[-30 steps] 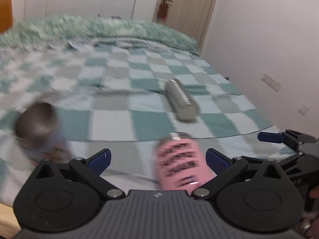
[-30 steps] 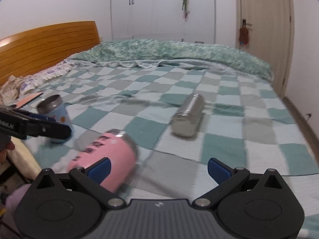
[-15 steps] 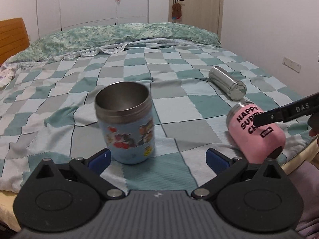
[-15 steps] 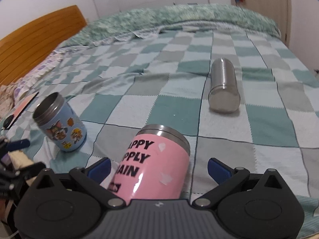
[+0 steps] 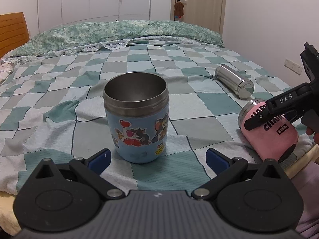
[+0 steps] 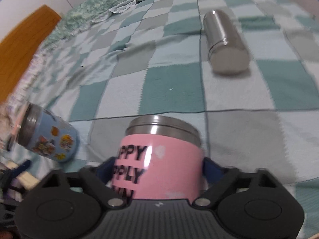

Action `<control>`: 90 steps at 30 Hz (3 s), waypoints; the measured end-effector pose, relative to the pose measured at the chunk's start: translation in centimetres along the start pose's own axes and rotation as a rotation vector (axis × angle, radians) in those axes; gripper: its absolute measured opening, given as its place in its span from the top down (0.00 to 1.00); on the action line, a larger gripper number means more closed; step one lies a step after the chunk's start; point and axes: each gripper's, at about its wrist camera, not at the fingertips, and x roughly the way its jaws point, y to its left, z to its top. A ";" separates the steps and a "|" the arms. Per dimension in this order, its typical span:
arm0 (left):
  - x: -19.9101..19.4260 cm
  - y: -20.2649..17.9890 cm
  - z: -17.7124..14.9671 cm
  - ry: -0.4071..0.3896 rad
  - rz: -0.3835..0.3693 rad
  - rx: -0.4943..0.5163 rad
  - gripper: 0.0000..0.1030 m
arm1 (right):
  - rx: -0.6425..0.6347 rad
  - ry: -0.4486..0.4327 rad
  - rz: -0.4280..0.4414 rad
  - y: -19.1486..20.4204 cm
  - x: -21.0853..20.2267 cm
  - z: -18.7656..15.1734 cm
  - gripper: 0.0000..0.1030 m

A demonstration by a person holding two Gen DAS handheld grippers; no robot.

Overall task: Flip cup upright
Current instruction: 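Rotate the pink cup upright with the right tool and lower it beside the blue cup, then open the right tool and withdraw it from the upright pink cup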

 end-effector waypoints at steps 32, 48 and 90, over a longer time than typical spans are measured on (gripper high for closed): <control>-3.2 1.3 -0.2 -0.090 0.067 -0.117 0.00 | -0.600 -0.579 0.082 12.1 -0.1 -2.0 0.19; -3.8 0.8 -1.3 -0.141 0.096 -0.146 0.00 | -0.603 -0.601 0.118 11.3 0.6 -3.9 0.00; -2.1 -8.0 -10.1 -0.511 0.285 -0.049 0.00 | -0.566 -1.099 -0.238 -5.4 -8.5 -21.2 0.00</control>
